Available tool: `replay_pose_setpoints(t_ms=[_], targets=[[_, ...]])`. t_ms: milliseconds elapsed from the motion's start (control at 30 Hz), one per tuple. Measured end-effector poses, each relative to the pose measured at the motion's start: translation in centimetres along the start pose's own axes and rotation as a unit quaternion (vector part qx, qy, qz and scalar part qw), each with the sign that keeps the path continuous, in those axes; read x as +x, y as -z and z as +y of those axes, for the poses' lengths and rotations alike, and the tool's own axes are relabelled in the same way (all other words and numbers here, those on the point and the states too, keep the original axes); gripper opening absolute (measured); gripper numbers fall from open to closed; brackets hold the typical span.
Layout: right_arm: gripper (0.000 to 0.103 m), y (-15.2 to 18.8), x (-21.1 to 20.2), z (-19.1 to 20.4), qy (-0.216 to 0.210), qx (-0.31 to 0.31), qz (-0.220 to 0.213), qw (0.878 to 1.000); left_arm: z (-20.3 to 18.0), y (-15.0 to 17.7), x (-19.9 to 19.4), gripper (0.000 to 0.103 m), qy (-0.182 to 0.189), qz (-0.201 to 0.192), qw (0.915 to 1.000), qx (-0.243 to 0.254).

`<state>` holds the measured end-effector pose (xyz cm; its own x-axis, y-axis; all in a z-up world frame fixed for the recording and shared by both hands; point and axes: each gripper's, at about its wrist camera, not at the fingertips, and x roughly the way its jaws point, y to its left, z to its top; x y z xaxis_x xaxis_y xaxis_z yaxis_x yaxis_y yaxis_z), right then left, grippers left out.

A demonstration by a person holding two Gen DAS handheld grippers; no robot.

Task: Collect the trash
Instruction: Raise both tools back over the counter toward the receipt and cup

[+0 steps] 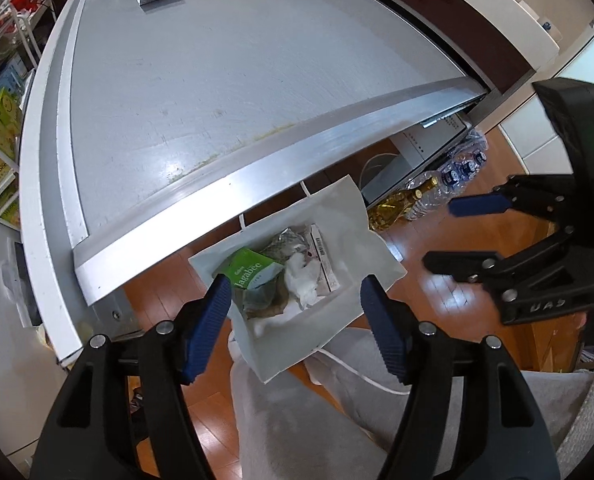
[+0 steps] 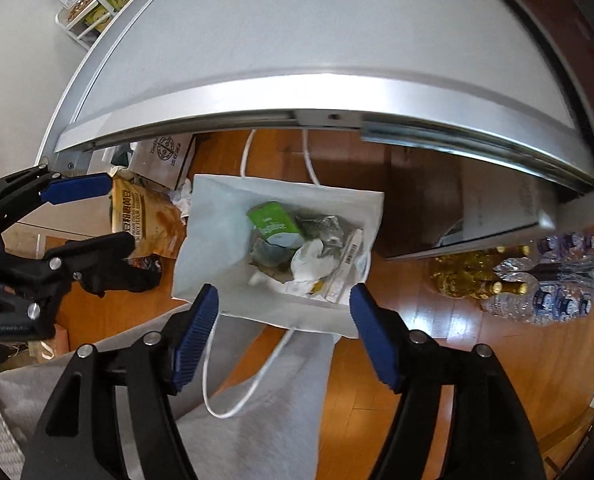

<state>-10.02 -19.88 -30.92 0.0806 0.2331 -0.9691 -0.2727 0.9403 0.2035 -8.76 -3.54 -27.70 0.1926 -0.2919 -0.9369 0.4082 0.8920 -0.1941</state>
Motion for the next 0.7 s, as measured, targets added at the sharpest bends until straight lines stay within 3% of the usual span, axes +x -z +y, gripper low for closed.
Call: replay_pose_setpoints(t_ms=[233,367,500,700], targets=[[0.078,0.8,-3.3,-0.4,0.007,0.007,-0.024,1.000,0.1,0.1,-1.8,0.081,0.031,-0.008,0.9993,-0.018],[0.078,0.6,-6.8,-0.4,-0.002,0.027,-0.065,0.998,0.1,-0.3,-4.0,0.086,0.037,-0.030,0.9985,-0.028],[0.087,-0.7,-10.3,0.2,0.006,0.025,-0.120,0.992,0.4,-1.2,-7.0,0.093,0.012,-0.075,0.9966,-0.030],[0.098,-4.3,-15.1,0.8,0.031,0.008,-0.214,0.976,1.8,-3.9,-9.4,0.094,-0.044,-0.123,0.9907,-0.038]])
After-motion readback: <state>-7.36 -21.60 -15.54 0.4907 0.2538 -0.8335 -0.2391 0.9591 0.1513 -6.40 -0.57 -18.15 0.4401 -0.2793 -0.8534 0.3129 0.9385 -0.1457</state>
